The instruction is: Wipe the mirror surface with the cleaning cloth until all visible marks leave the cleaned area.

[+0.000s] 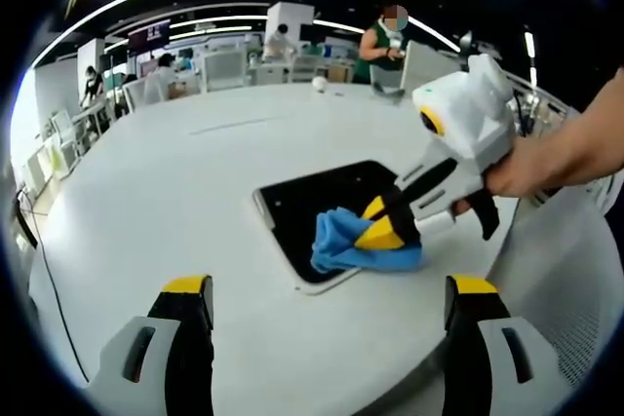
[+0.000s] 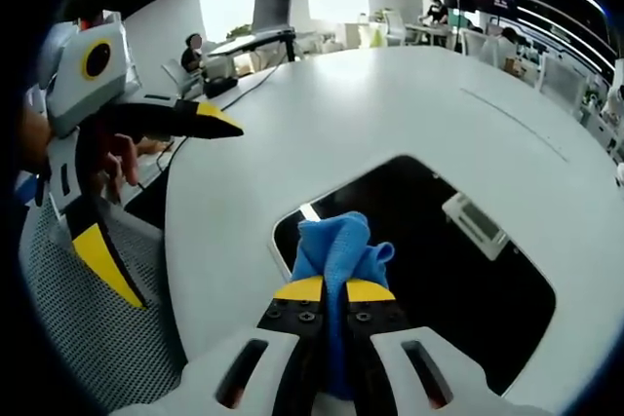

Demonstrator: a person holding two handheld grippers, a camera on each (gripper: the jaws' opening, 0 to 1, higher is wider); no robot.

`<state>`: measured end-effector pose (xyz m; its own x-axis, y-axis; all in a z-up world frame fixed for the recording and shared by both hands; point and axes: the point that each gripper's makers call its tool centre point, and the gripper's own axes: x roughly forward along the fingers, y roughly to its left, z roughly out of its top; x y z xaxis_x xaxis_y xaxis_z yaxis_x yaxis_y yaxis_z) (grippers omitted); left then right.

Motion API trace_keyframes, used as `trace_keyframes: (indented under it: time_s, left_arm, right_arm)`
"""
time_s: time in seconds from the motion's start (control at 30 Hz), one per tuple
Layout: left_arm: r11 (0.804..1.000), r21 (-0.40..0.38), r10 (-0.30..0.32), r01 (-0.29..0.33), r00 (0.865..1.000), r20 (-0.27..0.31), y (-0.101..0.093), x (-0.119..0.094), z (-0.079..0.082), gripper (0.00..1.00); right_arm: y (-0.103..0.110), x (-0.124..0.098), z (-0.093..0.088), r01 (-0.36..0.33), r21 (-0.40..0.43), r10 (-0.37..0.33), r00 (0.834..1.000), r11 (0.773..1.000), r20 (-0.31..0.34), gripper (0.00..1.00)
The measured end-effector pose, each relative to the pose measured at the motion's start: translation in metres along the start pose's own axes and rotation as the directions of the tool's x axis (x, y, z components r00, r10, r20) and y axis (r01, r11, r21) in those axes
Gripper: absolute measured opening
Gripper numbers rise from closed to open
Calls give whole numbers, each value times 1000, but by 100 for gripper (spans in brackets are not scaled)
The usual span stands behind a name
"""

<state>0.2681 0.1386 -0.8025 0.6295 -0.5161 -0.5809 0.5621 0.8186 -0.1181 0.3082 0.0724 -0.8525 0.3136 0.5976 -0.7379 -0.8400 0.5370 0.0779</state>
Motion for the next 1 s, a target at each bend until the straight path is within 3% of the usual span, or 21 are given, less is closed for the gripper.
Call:
trace_keyframes:
  time_s: [1.0]
  left_arm:
    - [1000, 6, 6, -6, 1000, -4, 1, 1, 0, 99]
  right_arm:
    - [-13, -16, -16, -27, 4, 27, 999, 1000, -25, 1]
